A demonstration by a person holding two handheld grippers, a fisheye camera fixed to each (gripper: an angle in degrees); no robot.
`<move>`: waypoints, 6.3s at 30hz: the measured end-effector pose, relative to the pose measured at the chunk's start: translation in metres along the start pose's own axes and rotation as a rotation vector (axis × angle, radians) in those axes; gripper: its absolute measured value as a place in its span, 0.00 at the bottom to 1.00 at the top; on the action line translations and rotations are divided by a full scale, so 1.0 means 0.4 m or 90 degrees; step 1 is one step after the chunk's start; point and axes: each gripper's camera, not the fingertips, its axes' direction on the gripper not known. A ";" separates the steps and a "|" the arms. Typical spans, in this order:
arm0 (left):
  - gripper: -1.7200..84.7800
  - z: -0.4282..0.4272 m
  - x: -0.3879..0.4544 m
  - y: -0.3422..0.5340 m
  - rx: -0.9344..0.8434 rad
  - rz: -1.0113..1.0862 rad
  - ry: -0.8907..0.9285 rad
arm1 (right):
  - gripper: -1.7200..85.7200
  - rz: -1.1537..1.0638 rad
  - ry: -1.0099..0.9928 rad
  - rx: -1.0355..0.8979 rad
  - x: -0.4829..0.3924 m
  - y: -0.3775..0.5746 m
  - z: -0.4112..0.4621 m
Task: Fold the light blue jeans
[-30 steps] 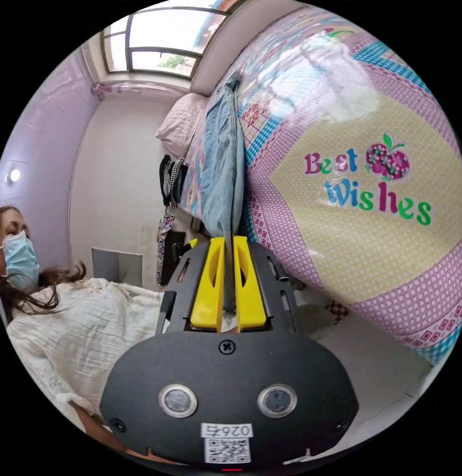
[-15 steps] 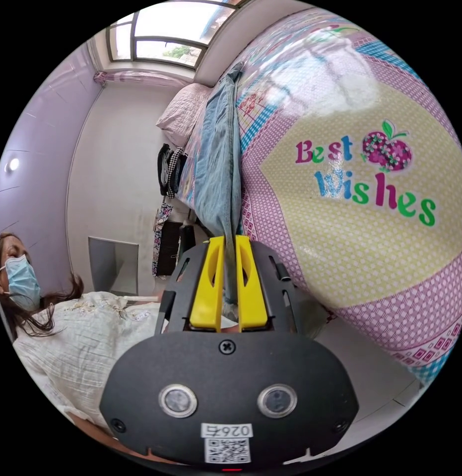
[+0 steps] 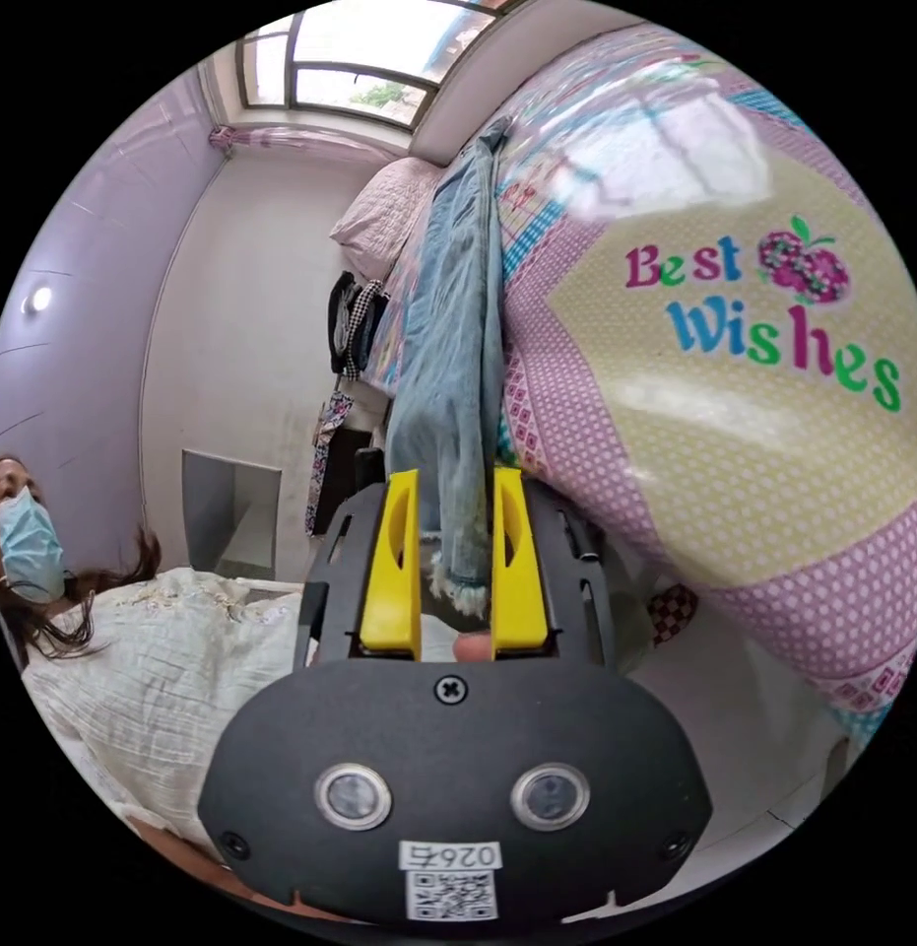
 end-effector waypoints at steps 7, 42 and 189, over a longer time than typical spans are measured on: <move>0.10 0.031 0.069 0.035 -0.033 -0.021 -0.075 | 0.04 0.001 0.064 -0.004 -0.026 0.099 -0.007; 0.29 -0.017 -0.207 -1.330 -0.039 0.112 -0.460 | 0.10 -0.155 0.421 0.214 -0.245 -0.951 0.549; 0.01 -0.014 -0.710 -1.170 -0.070 0.270 -0.493 | 0.01 -0.133 0.330 0.211 0.093 -1.182 0.507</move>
